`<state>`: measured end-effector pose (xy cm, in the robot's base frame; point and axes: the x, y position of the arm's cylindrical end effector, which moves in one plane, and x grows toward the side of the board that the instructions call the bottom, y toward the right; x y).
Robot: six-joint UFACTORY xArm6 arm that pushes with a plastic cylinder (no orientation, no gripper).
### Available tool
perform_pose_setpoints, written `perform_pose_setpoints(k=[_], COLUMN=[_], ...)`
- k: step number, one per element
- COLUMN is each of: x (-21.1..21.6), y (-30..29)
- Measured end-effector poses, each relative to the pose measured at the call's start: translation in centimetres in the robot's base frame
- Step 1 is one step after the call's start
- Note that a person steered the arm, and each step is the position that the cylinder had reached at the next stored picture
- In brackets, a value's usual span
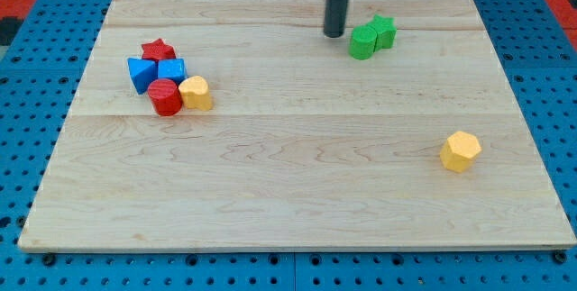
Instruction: Move your arm towards blue triangle
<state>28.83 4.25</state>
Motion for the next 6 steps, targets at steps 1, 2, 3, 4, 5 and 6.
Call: perform_pose_setpoints(k=[1, 2, 3, 4, 5, 6], x=[0.9, 1.7, 1.3, 4.7, 6.9, 9.1], y=[-8.2, -9.5, -9.5, -7.9, -2.4, 0.1])
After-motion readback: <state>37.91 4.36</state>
